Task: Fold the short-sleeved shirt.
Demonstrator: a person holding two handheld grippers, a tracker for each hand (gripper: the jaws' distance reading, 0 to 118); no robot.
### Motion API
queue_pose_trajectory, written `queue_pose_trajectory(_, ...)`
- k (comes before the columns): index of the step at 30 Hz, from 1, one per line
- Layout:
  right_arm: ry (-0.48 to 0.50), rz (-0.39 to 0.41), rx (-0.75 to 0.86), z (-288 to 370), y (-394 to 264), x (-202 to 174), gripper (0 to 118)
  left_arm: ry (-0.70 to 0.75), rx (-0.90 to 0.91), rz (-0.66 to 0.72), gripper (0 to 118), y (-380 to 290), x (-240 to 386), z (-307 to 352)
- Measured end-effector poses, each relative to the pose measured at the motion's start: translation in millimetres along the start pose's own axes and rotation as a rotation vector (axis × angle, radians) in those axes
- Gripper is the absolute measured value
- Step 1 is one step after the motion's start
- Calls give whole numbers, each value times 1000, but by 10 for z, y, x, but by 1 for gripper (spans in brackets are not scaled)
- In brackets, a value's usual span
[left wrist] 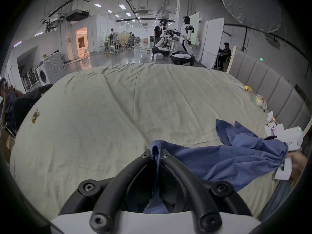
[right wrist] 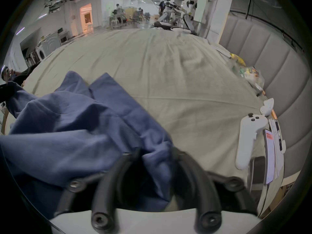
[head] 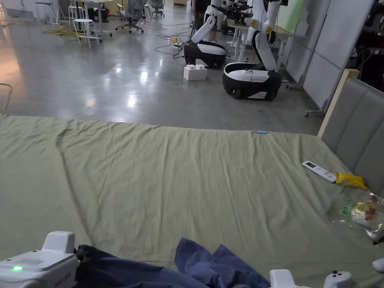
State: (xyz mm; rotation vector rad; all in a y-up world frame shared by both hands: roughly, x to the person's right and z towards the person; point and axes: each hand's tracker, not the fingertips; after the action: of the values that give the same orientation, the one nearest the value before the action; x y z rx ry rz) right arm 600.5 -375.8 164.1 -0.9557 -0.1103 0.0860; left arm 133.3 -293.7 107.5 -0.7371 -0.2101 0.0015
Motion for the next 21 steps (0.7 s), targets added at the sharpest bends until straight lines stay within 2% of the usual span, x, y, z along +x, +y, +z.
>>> queue_pose_trajectory(1,27,14,1,-3,5,-61,11,6,-2,2,6,-18,14,15)
queue_pose_trajectory(2,23,34,-2,-6,1,-101,10,12,-1,-2,6,-36,24,30)
queue_pose_trajectory(3,-36,70,2,5,3,-121,10,18,7,-5,6,-55,33,53)
queue_pose_trajectory(4,-14,46,-2,8,25,-114,9,16,11,-5,6,-46,33,80)
queue_pose_trajectory(5,-6,-22,-4,41,39,-59,9,11,11,1,6,-24,44,118)
queue_pose_trajectory(6,1,-66,11,88,53,-13,8,-33,-39,62,6,-45,61,147)
queue_pose_trajectory(7,-1,-96,56,171,62,25,8,-23,1,69,6,-9,57,208)
queue_pose_trajectory(11,-15,-42,219,577,209,69,8,-11,89,48,6,214,29,407)
queue_pose_trajectory(21,-30,-25,564,1781,946,81,8,25,301,-3,6,995,-92,1125)
